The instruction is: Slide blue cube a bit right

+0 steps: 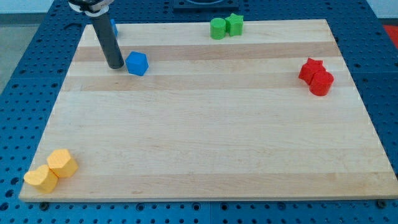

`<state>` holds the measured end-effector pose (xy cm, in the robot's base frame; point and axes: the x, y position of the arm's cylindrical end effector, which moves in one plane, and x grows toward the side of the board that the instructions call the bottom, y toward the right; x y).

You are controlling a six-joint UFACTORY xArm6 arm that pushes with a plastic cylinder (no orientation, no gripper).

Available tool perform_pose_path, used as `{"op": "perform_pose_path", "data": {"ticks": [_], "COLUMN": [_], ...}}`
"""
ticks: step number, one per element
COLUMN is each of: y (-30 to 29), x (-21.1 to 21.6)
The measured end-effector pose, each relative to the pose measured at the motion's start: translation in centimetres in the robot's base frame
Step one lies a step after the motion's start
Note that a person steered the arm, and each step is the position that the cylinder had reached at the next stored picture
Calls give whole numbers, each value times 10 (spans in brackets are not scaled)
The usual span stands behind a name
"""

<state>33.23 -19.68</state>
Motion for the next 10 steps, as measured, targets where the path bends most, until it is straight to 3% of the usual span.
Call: {"op": "perform_pose_path", "data": {"ticks": [10], "y": [29], "x": [-19]}}
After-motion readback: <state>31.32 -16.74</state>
